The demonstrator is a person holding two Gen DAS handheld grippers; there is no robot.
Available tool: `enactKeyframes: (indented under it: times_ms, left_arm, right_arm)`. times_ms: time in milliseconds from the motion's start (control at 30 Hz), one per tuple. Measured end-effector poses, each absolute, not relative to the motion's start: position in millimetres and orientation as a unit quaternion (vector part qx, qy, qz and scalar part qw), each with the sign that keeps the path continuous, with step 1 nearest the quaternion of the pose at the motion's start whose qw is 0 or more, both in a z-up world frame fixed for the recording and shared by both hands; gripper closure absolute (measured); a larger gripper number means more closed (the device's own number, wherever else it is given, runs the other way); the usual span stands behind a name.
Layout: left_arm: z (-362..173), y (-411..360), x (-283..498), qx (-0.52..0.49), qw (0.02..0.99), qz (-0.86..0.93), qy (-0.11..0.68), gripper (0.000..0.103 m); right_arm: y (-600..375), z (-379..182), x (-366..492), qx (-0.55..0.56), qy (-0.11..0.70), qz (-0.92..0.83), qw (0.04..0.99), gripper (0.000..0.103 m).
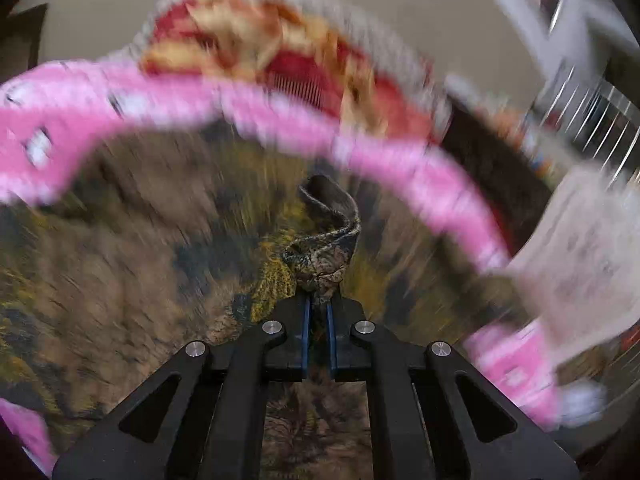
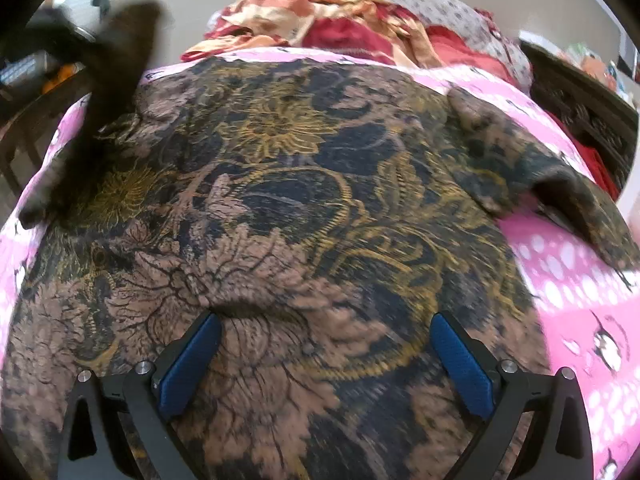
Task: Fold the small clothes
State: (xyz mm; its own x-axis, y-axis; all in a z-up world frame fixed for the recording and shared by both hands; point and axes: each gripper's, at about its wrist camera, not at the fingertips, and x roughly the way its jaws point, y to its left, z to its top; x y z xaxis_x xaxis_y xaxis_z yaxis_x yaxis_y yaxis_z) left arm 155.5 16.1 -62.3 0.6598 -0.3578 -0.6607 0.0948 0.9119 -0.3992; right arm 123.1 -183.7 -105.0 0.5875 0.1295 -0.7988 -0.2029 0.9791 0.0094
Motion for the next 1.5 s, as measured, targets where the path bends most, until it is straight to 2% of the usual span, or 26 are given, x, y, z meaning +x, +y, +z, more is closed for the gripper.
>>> enactKeyframes:
  times_ms: [100,167,267,367,433,467,500,567,667,833,867,900,967,1167,1333,1500]
  left_arm:
    - [-93.6,-4.9,152.7,-0.141,0.877,-0.123,0.443,0.098]
    - [-91.3,0.0,139.1,-0.147,0.879,-0.137,0.432,0.083]
    - [-83.3,14.6,104.9,-0.142,0.89,-0.132,0.413,0.078]
    - [-85.1,16.0,81.3,-0.096,0.9,-0.124,0.407,0.077]
    - [-98.1,31.9,61.0,-0.055,0.906,-0.094,0.409,0.077]
    - [-107.1,33.1,60.8,-0.051,0.905,-0.086,0.414,0.077]
    - [-110.5,47.2,55.0,-0.088,0.903,-0.096,0.41,0.077]
    - [-110.0,66.1,51.9,-0.125,0.909,-0.039,0.396,0.077]
    - [-112.4,75.7,53.1,-0.159,0.904,-0.019,0.396,0.078]
    - [-112.7,67.2,56.7,-0.14,0.908,-0.009,0.395,0.077]
    - [-112.9,67.9,56.7,-0.145,0.907,-0.01,0.395,0.077]
    - [-113.1,67.7,57.1,-0.149,0.907,-0.011,0.395,0.077]
    - [-114.1,68.9,56.1,-0.15,0.906,-0.011,0.396,0.078]
    - [-111.5,77.0,46.8,-0.148,0.906,-0.007,0.397,0.078]
    - [-111.9,76.4,48.8,-0.149,0.906,-0.007,0.396,0.077]
    - [-112.1,77.3,49.9,-0.148,0.905,-0.005,0.398,0.077]
  right_arm:
    - [-201.4,-75.6,120.8,-0.034,0.427,0.07,0.901,0.001]
    - [-209.0,-53.1,125.0,-0.025,0.405,0.083,0.91,0.001]
    - [-205.2,-25.7,143.6,0.004,0.377,0.144,0.915,0.001]
    - [-188.0,-20.8,169.7,0.041,0.372,0.212,0.903,0.001]
    - [-172.4,-30.3,188.1,0.056,0.381,0.258,0.886,0.011]
    - [-165.1,-38.5,196.7,0.059,0.391,0.272,0.877,0.02]
    - [-158.1,-48.9,204.1,0.063,0.4,0.281,0.87,0.032]
    - [-148.2,-70.7,220.0,0.074,0.418,0.305,0.853,0.043]
    - [-138.2,-97.0,227.2,0.066,0.443,0.31,0.839,0.053]
    - [-137.9,-112.8,233.3,0.108,0.43,0.332,0.833,0.055]
    - [-139.1,-113.5,234.7,0.123,0.43,0.334,0.83,0.065]
    - [-142.5,-113.9,236.6,0.138,0.431,0.332,0.828,0.086]
    - [-147.4,-109.8,237.1,0.15,0.424,0.329,0.83,0.097]
    - [-202.2,-73.9,226.6,0.168,0.395,0.291,0.855,0.098]
    - [-277.8,-91.7,233.0,0.182,0.443,0.209,0.853,0.098]
    - [-291.5,-106.9,231.7,0.18,0.47,0.188,0.844,0.098]
